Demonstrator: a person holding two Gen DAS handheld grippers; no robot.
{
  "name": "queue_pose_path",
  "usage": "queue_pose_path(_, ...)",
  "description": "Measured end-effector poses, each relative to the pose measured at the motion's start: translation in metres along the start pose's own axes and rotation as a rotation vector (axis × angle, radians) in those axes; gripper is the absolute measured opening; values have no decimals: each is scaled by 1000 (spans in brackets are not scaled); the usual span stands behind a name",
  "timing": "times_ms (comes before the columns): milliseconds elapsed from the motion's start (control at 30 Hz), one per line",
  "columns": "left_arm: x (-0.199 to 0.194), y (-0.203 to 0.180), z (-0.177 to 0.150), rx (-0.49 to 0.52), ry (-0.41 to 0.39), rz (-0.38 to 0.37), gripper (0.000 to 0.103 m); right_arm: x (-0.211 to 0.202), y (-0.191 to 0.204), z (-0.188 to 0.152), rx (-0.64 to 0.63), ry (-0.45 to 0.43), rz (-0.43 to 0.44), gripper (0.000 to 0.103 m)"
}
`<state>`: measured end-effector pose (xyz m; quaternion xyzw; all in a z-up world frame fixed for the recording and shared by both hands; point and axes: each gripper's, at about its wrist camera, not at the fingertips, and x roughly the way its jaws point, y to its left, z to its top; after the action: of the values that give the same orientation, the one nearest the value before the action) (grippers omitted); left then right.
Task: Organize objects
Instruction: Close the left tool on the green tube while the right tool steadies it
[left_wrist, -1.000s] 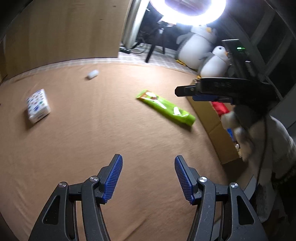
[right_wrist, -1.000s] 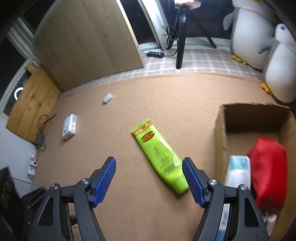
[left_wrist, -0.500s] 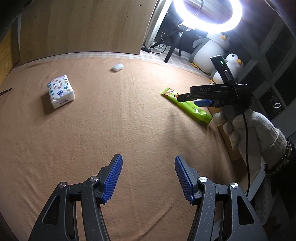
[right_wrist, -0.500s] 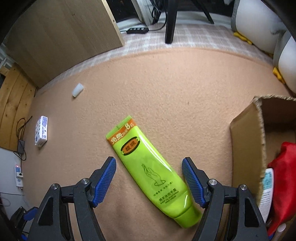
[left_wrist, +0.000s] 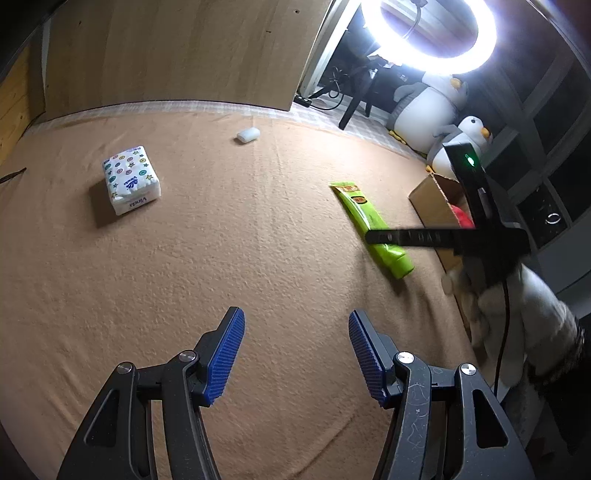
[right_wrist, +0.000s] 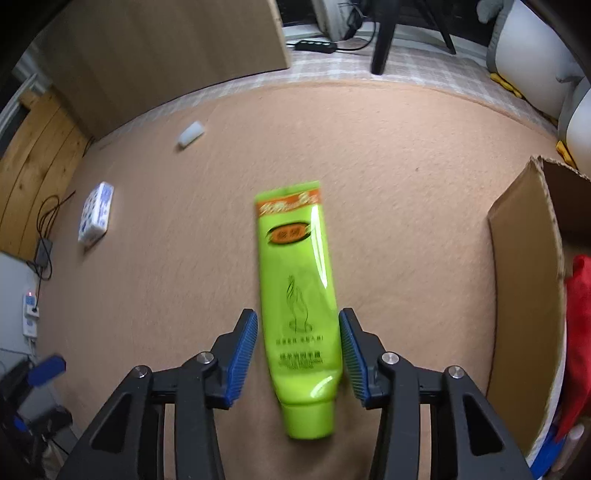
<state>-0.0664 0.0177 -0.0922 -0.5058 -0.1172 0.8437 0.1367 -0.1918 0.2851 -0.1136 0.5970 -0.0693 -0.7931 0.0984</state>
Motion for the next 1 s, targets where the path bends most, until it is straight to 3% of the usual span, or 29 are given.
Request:
queue_pose_path(467, 16, -1, -2, -14, 36, -27, 63, -12, 46, -77, -103, 18, 68, 38)
queue_pose_path(700, 44, -6, -3, -62, 106, -110, 63, -16, 33, -90, 25, 19, 192, 40)
queue_pose_path(800, 57, -9, 3, -91, 126, -151, 63, -18, 38, -96, 13, 18, 178, 45)
queue_pose_path(1000, 86, -25, 15, -71, 160, -154, 63, -20, 55, -107, -61, -13, 69, 45)
